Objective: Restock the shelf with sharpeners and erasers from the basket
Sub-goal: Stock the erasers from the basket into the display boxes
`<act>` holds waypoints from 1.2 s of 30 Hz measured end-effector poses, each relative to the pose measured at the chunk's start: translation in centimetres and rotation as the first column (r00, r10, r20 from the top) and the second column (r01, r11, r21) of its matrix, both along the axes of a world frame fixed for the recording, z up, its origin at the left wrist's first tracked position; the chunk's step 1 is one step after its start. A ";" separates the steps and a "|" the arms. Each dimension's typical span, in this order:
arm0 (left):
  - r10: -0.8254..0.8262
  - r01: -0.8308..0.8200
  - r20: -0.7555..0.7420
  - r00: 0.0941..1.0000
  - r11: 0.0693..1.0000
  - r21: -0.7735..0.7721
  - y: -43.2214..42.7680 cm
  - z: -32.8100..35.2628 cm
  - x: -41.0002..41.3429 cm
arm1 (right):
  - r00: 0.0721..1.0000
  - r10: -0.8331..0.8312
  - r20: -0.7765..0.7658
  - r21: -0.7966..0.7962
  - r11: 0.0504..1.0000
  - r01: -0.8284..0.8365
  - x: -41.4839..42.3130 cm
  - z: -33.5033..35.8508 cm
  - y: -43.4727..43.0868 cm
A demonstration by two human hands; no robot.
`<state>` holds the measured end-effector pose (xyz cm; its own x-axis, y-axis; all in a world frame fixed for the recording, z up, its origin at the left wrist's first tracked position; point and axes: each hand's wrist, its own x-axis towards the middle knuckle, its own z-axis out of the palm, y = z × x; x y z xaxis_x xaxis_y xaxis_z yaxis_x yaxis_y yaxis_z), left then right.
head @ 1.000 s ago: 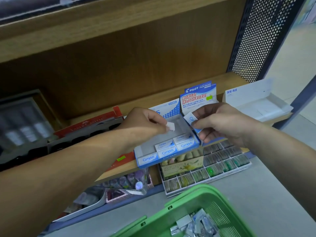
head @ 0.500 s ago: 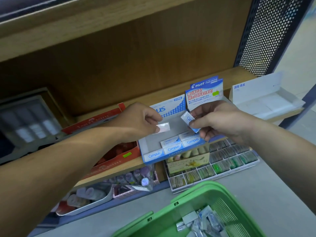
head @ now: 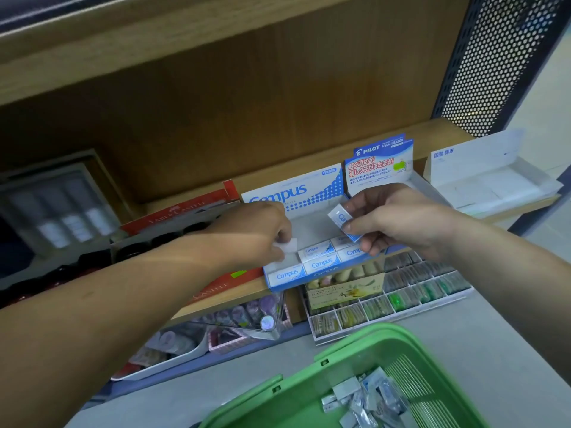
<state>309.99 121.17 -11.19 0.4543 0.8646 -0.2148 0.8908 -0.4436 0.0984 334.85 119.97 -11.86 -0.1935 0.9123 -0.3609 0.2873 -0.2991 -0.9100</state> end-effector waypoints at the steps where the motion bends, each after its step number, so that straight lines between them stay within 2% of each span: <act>1: 0.006 -0.006 -0.013 1.000 1.000 -0.016 0.1 0.0 -0.1 | 1.000 0.001 0.001 0.002 1.000 -0.001 0.1 -0.1 0.0; 5: 0.053 -0.045 0.116 0.992 0.997 -0.068 0.5 1.3 -1.4 | 1.000 0.008 -0.008 0.008 1.000 -0.008 0.0 -0.3 0.1; 11: 0.088 -0.070 0.147 0.985 0.990 -0.125 0.8 1.1 -1.4 | 1.000 -0.002 0.015 0.033 0.999 0.002 -0.5 -0.6 0.3; 13: 0.073 -0.060 0.093 0.993 0.988 -0.142 0.5 0.8 -0.7 | 1.000 -0.019 0.011 0.028 0.999 0.018 -0.4 -0.6 0.3; 16: 0.019 -0.025 -0.097 0.995 0.998 -0.059 0.1 0.3 0.4 | 0.999 -0.039 -0.007 0.024 0.999 0.039 -0.1 -0.7 0.4; 21: 0.055 -0.058 -0.057 0.997 0.997 -0.052 0.5 0.2 0.7 | 1.000 -0.030 0.003 0.021 0.999 0.030 -0.1 -0.9 0.4; 24: 0.078 -0.077 0.068 0.995 0.997 -0.019 0.5 0.5 0.4 | 0.999 -0.043 -0.001 0.025 0.999 0.043 0.0 -0.9 0.5; 26: 0.132 -0.125 0.230 0.964 0.991 -0.045 0.2 0.7 0.8 | 0.997 -0.072 -0.016 0.026 0.997 0.073 0.0 -0.8 0.5; 28: 0.213 -0.181 0.410 0.887 0.977 -0.117 -0.5 1.2 1.9 | 0.995 -0.096 -0.029 0.024 0.995 0.097 0.0 -0.4 0.4; 31: 0.322 -0.180 0.618 0.718 0.942 -0.282 -1.7 2.1 4.7 | 0.994 -0.059 -0.092 0.015 0.998 0.061 0.8 0.5 -0.3; 33: 0.335 -0.198 0.669 0.664 0.941 -0.275 -2.1 2.6 6.2 | 0.991 0.001 -0.136 0.007 1.000 0.000 1.6 1.2 -0.9; 36: 0.336 -0.250 0.665 0.667 0.942 -0.224 -2.5 2.8 7.0 | 0.974 0.081 -0.211 -0.039 0.995 -0.091 2.4 2.2 -1.6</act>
